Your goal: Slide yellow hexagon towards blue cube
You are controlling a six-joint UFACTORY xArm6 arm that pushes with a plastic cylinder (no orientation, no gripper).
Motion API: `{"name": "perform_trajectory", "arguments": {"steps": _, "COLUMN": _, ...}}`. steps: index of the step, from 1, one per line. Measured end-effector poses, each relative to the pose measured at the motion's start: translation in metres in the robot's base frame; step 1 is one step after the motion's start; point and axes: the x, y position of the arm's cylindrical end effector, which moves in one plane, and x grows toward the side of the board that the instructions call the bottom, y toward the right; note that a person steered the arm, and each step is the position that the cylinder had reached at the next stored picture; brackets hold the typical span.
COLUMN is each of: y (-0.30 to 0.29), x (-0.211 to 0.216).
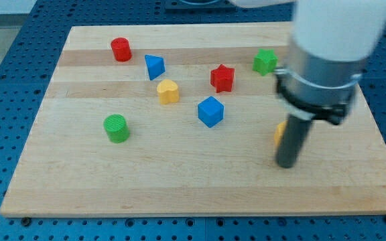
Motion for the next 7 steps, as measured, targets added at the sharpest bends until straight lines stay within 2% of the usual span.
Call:
{"name": "perform_trajectory", "arguments": {"steps": 1, "y": 0.018, "x": 0.000}}
{"name": "perform_trajectory", "arguments": {"steps": 3, "y": 0.051, "x": -0.032}}
{"name": "perform_trajectory", "arguments": {"steps": 6, "y": 0.050, "x": -0.048}}
{"name": "perform_trajectory", "arguments": {"steps": 7, "y": 0.029, "x": -0.047}}
